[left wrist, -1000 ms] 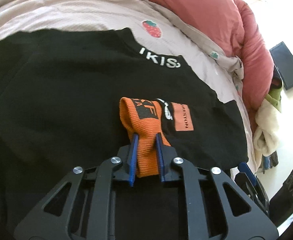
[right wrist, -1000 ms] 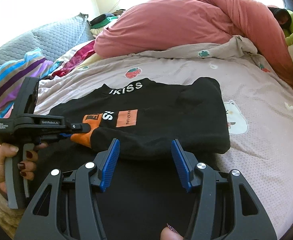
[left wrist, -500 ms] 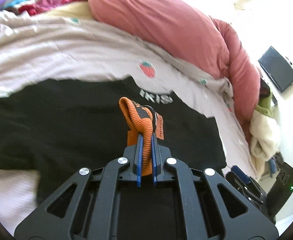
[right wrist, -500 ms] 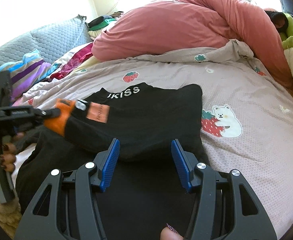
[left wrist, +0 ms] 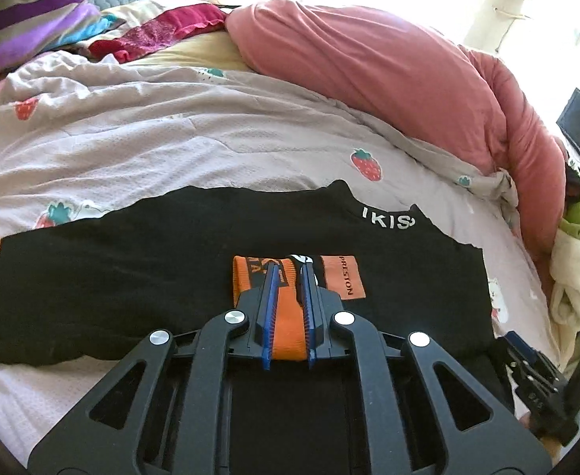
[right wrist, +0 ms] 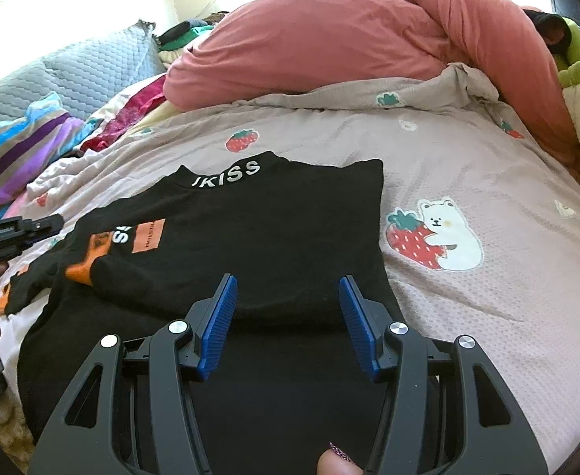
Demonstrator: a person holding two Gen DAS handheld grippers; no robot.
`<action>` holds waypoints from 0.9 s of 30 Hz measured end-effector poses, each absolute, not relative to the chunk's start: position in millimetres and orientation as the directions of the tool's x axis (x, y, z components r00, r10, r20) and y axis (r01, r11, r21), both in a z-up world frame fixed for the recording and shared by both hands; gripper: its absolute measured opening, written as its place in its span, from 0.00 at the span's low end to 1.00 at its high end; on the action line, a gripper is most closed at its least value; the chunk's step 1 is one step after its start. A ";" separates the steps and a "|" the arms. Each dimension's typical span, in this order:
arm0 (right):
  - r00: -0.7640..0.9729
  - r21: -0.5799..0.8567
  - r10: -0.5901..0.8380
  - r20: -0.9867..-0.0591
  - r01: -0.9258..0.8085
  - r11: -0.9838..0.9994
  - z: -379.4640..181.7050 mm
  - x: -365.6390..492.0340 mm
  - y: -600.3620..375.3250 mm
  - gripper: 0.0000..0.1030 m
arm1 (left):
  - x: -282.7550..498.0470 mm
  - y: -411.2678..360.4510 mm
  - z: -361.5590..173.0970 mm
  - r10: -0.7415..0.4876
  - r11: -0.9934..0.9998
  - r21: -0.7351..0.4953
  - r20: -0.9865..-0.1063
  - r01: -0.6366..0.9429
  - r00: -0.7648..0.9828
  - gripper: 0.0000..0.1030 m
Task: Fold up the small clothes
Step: 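Lower the sock flat on the shirt and open the left tool, then move the left tool to the second sock lying beside the shirt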
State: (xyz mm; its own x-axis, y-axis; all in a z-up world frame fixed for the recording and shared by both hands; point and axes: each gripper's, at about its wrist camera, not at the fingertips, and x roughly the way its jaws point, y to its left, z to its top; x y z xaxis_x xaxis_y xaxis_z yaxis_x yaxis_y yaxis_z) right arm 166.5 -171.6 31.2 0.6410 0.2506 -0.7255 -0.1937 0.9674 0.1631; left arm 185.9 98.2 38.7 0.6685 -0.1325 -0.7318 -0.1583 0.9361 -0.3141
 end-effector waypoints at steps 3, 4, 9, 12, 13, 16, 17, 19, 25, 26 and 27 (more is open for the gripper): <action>0.635 0.130 0.235 -0.736 -0.207 0.970 27.0 174.6 -162.0 0.51 | 188.7 89.8 34.9 -0.145 0.945 -0.301 -0.736 -0.129 0.661 0.05; 0.632 0.127 0.238 -0.738 -0.217 0.968 25.4 177.7 -159.1 0.51 | 189.3 85.9 33.1 -0.149 0.948 -0.295 -0.740 -0.118 0.656 0.05; 0.597 0.077 0.185 -0.780 -0.203 0.976 7.0 195.8 -152.4 0.51 | 200.2 65.0 5.0 -0.130 0.970 -0.224 -0.803 -0.091 0.582 0.16; 0.558 0.050 0.138 -0.818 -0.170 0.984 -9.9 203.5 -156.4 0.51 | 206.6 63.1 -20.0 -0.103 0.976 -0.187 -0.850 -0.114 0.518 0.18; 0.550 0.065 0.147 -0.822 -0.166 0.984 -14.1 205.0 -159.1 0.51 | 207.5 63.0 -24.0 -0.102 0.976 -0.186 -0.852 -0.114 0.514 0.18; 0.554 0.071 0.151 -0.819 -0.164 0.984 -13.6 204.1 -160.2 0.51 | 205.1 63.7 -21.9 -0.103 0.976 -0.186 -0.848 -0.110 0.521 0.19; 0.559 0.071 0.151 -0.816 -0.162 0.984 -11.8 202.7 -159.8 0.51 | 203.0 64.5 -19.1 -0.111 0.976 -0.193 -0.843 -0.105 0.526 0.21; 0.564 0.090 0.170 -0.808 -0.168 0.982 -8.3 199.6 -160.9 0.53 | 199.0 66.2 -14.1 -0.117 0.974 -0.200 -0.837 -0.101 0.535 0.27; 0.592 0.111 0.208 -0.778 -0.196 0.974 7.6 182.3 -162.2 0.60 | 184.2 72.6 4.0 -0.081 0.979 -0.174 -0.814 -0.108 0.575 0.46; 0.598 0.115 0.213 -0.773 -0.197 0.974 10.7 179.2 -162.6 0.62 | 184.0 74.1 6.2 -0.079 0.978 -0.175 -0.811 -0.110 0.579 0.47; 0.603 0.118 0.217 -0.768 -0.199 0.973 13.2 176.6 -162.8 0.63 | 180.4 77.6 9.7 -0.078 0.977 -0.179 -0.805 -0.116 0.588 0.50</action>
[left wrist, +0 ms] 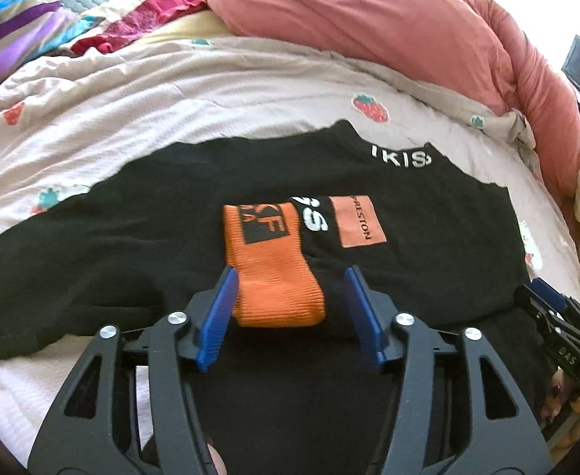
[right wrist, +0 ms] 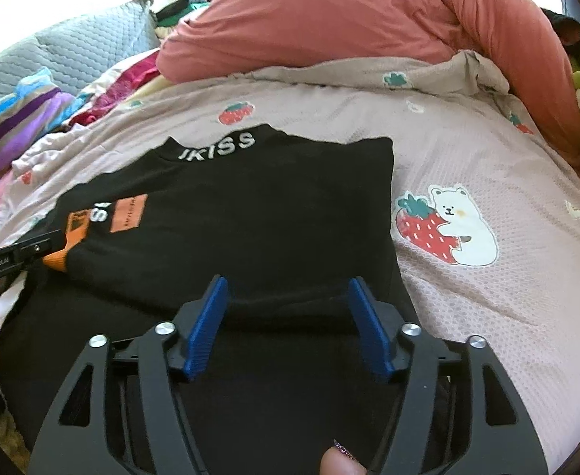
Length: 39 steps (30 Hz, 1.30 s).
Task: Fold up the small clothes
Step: 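Move the left tool to the second sock lying beside the shirt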
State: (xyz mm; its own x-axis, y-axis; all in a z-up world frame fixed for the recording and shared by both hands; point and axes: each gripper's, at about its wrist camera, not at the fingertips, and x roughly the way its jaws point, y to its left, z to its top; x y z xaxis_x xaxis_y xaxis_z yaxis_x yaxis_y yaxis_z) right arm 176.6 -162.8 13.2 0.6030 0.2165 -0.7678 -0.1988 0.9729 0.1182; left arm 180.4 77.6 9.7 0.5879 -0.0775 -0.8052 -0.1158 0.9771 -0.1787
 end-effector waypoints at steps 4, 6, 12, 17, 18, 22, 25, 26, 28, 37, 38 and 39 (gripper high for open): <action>0.615 0.134 0.235 -0.753 -0.207 0.969 21.7 169.9 -161.8 0.75 | 169.0 89.6 20.6 -0.046 0.973 -0.176 -0.784 -0.149 0.619 0.66; 0.623 0.147 0.253 -0.740 -0.217 0.965 26.7 166.2 -160.3 0.75 | 163.4 94.7 24.5 -0.025 0.971 -0.168 -0.775 -0.168 0.631 0.71; 0.635 0.173 0.295 -0.714 -0.248 0.953 38.5 158.4 -147.7 0.89 | 145.0 108.7 29.1 0.012 0.966 -0.157 -0.764 -0.204 0.645 0.86; 0.633 0.182 0.333 -0.699 -0.293 0.939 46.5 152.6 -128.7 0.92 | 130.8 124.2 28.2 0.031 0.955 -0.169 -0.761 -0.243 0.648 0.90; 0.633 0.181 0.338 -0.696 -0.302 0.936 47.5 151.3 -125.1 0.92 | 128.1 127.6 28.2 0.034 0.952 -0.172 -0.760 -0.252 0.649 0.90; 0.628 0.178 0.363 -0.688 -0.340 0.924 52.6 146.4 -107.8 0.92 | 117.6 140.6 29.6 0.049 0.943 -0.181 -0.755 -0.280 0.653 0.91; 0.622 0.177 0.383 -0.683 -0.368 0.913 56.3 143.7 -95.2 0.93 | 110.9 148.9 30.9 0.061 0.936 -0.185 -0.753 -0.299 0.655 0.91; 0.623 0.173 0.387 -0.680 -0.377 0.910 57.9 142.6 -90.8 0.93 | 109.4 151.1 31.3 0.063 0.934 -0.187 -0.752 -0.304 0.656 0.91; 0.621 0.170 0.397 -0.676 -0.393 0.904 60.5 141.3 -83.1 0.93 | 105.4 156.7 32.6 0.067 0.929 -0.195 -0.748 -0.315 0.660 0.91; 0.605 0.161 0.444 -0.661 -0.464 0.871 70.6 138.3 -42.8 0.94 | 86.9 187.0 36.0 0.095 0.895 -0.229 -0.742 -0.384 0.664 0.91; 0.603 0.161 0.449 -0.659 -0.470 0.868 71.2 137.8 -39.2 0.94 | 84.8 190.3 36.6 0.099 0.890 -0.232 -0.741 -0.392 0.664 0.91; 0.599 0.161 0.456 -0.658 -0.480 0.863 71.9 137.3 -33.9 0.94 | 81.9 194.4 37.5 0.107 0.885 -0.234 -0.739 -0.402 0.665 0.91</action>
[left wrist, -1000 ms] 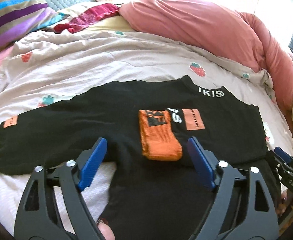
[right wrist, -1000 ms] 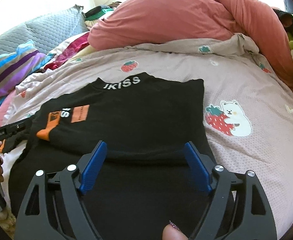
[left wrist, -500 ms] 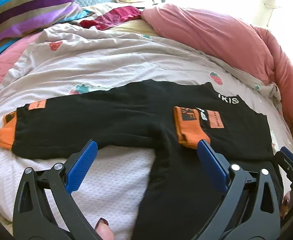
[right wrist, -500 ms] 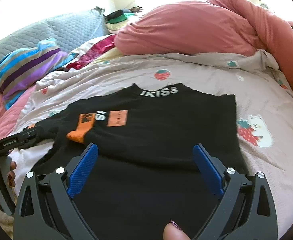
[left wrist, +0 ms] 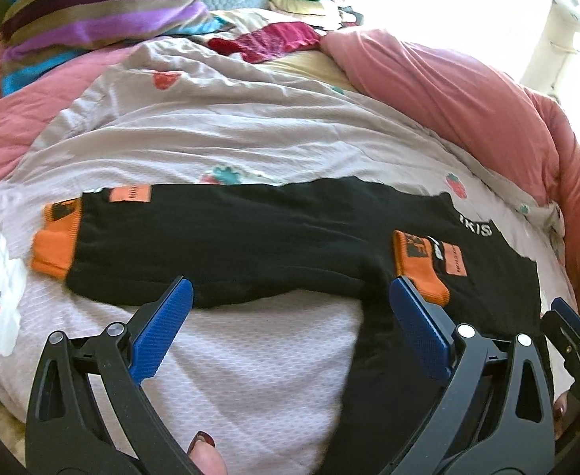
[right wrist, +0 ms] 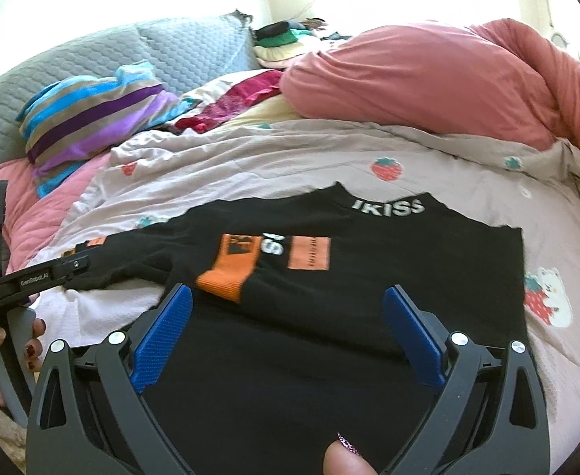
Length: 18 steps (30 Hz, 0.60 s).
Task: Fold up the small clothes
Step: 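Move the left tool to the second sock lying beside the shirt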
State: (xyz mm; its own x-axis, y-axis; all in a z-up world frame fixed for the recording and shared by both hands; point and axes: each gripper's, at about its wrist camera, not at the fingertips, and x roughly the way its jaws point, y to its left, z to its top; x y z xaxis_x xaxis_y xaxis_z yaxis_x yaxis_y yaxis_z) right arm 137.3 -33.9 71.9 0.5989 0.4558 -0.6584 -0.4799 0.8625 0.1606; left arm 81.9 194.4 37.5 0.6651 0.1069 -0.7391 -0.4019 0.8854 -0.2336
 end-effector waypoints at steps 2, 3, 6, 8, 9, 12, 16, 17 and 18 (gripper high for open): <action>0.590 0.164 0.471 -0.656 -0.497 0.852 73.4 135.9 -24.9 0.94 | 77.5 201.6 38.7 0.124 0.877 -0.231 -0.737 -0.420 0.664 0.91; 0.587 0.165 0.477 -0.654 -0.505 0.847 74.0 134.9 -20.3 0.94 | 74.6 206.3 39.3 0.140 0.870 -0.228 -0.737 -0.437 0.662 0.91; 0.578 0.157 0.488 -0.655 -0.527 0.835 76.3 132.9 -9.3 0.94 | 68.3 219.2 39.4 0.171 0.849 -0.227 -0.737 -0.478 0.654 0.91; 0.576 0.154 0.492 -0.653 -0.535 0.831 78.0 131.3 -3.3 0.94 | 64.3 226.8 38.4 0.180 0.834 -0.234 -0.741 -0.500 0.647 0.91; 0.574 0.154 0.497 -0.651 -0.541 0.827 79.0 130.5 -1.0 0.94 | 61.7 232.1 37.4 0.183 0.822 -0.242 -0.744 -0.515 0.642 0.91; 0.570 0.152 0.504 -0.650 -0.552 0.820 80.4 130.0 7.1 0.94 | 56.0 243.9 34.9 0.190 0.799 -0.255 -0.752 -0.544 0.631 0.91; 0.556 0.155 0.524 -0.645 -0.576 0.803 83.3 128.9 20.6 0.94 | 48.1 257.8 32.7 0.203 0.766 -0.268 -0.762 -0.585 0.615 0.91; 0.554 0.154 0.529 -0.643 -0.583 0.798 84.4 128.1 24.1 0.94 | 46.2 262.2 31.8 0.209 0.754 -0.270 -0.766 -0.599 0.608 0.91; 0.550 0.152 0.535 -0.641 -0.593 0.791 85.4 127.5 28.9 0.94 | 43.8 266.7 30.8 0.214 0.741 -0.275 -0.769 -0.613 0.603 0.91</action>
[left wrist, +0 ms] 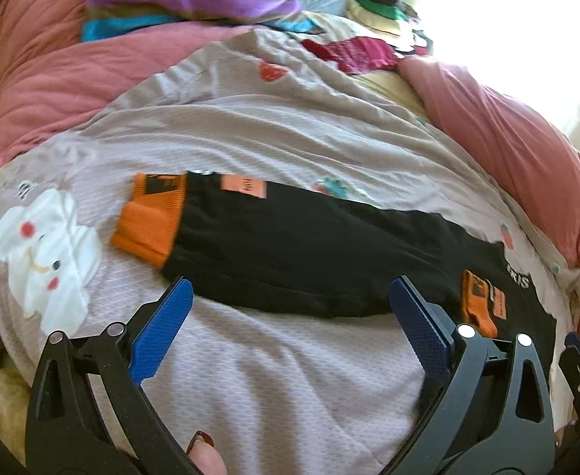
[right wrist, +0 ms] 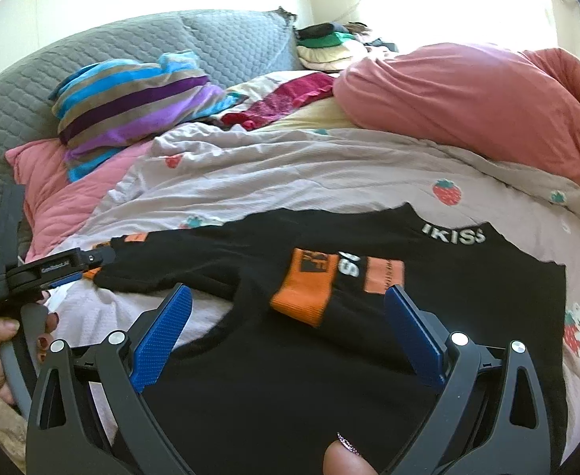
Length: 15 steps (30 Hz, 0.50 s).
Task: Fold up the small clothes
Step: 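Move the left tool to the second sock lying beside the shirt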
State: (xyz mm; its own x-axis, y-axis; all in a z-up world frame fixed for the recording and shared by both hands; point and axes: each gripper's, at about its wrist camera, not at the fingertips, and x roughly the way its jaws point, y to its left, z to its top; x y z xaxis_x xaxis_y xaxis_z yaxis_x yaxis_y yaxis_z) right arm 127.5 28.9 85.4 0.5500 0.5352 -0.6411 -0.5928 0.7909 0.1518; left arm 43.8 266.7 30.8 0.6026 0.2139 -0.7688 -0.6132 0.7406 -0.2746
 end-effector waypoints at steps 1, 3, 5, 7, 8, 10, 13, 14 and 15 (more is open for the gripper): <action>0.545 0.149 0.541 -0.640 -0.603 0.784 86.3 126.8 33.7 0.94 | 42.0 270.4 29.8 0.213 0.731 -0.283 -0.770 -0.621 0.601 0.91; 0.537 0.143 0.554 -0.637 -0.624 0.769 88.0 125.4 43.1 0.94 | 36.7 279.1 26.8 0.205 0.702 -0.310 -0.774 -0.641 0.599 0.91; 0.528 0.136 0.565 -0.634 -0.643 0.754 89.2 124.2 52.9 0.94 | 33.1 285.9 24.2 0.205 0.679 -0.326 -0.777 -0.658 0.596 0.91; 0.509 0.134 0.578 -0.638 -0.665 0.735 88.2 123.9 65.0 0.94 | 30.7 293.3 20.8 0.195 0.659 -0.342 -0.782 -0.669 0.592 0.91; 0.503 0.133 0.580 -0.641 -0.671 0.730 87.4 123.9 69.5 0.94 | 29.7 298.0 18.1 0.191 0.644 -0.351 -0.786 -0.679 0.588 0.91; 0.484 0.133 0.584 -0.652 -0.685 0.716 83.8 124.2 80.9 0.94 | 25.7 308.6 11.4 0.178 0.602 -0.375 -0.797 -0.705 0.577 0.91; 0.464 0.138 0.591 -0.660 -0.699 0.702 79.0 123.7 94.5 0.94 | 22.5 317.0 5.1 0.175 0.560 -0.390 -0.807 -0.731 0.564 0.90; 0.458 0.141 0.592 -0.663 -0.701 0.699 77.1 124.0 98.4 0.94 | 21.2 319.7 3.5 0.171 0.548 -0.399 -0.807 -0.735 0.565 0.90; 0.452 0.146 0.595 -0.665 -0.702 0.697 75.5 124.5 101.8 0.94 | 20.1 321.9 2.1 0.169 0.538 -0.408 -0.806 -0.738 0.568 0.90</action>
State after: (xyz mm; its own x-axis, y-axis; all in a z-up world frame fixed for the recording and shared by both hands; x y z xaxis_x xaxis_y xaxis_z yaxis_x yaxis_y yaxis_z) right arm 124.5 101.8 75.5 0.4524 0.5946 -0.6646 -0.7017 0.6973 0.1462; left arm 20.1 321.9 2.1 0.5679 0.1685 -0.8057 -0.7380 0.5376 -0.4078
